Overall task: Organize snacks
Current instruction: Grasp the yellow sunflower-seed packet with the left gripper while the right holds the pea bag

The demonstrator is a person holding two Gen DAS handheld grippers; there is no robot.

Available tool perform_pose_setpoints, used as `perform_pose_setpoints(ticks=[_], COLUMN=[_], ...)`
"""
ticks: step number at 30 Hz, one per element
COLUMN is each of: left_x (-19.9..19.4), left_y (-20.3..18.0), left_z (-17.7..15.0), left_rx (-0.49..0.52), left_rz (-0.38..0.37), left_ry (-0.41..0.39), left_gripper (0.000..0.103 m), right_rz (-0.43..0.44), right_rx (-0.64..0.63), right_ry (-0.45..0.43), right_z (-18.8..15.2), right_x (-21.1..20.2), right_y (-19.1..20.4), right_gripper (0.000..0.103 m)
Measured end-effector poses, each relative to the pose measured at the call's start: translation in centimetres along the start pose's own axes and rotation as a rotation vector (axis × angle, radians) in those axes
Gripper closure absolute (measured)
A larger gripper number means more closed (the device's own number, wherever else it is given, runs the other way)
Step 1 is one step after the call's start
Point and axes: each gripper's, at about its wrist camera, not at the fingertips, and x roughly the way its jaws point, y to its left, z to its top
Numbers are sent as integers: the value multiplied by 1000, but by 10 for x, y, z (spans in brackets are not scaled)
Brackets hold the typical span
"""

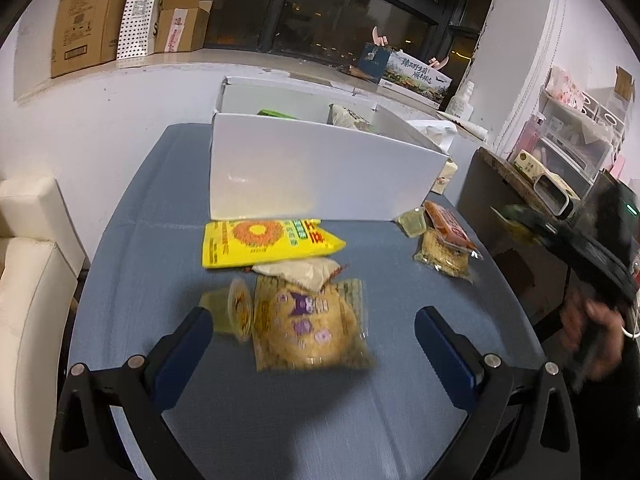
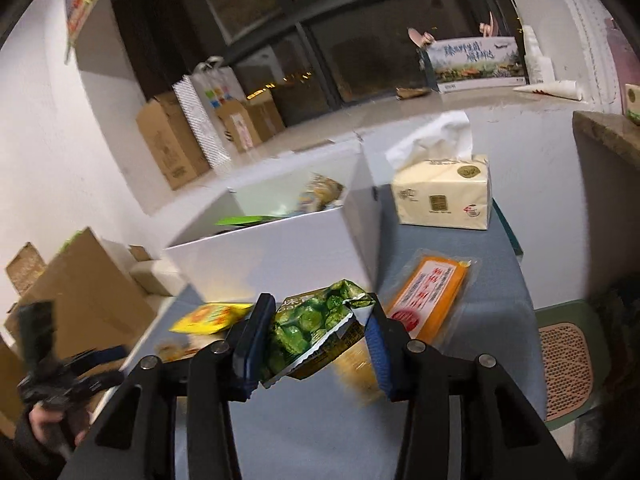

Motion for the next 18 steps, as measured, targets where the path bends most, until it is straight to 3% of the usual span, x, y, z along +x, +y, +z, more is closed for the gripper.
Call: perform_pose_setpoints(ticks=[8,12,18], left_x=[45,79,131], left_y=[17,25,37], left_z=[43,56,69], left_rx=[1,20,15], left_rz=[40,39,115], left_ry=[53,125,257], left_gripper=[0,0,0], right_rz=[13,18,18], right_rx=[-28,-28,-50], right_ry=[-51,-25,5], right_z=[-45,-61,-68], right_x=[-48,-48,-42], right_y=[39,47,55], right_gripper=[55,55,55])
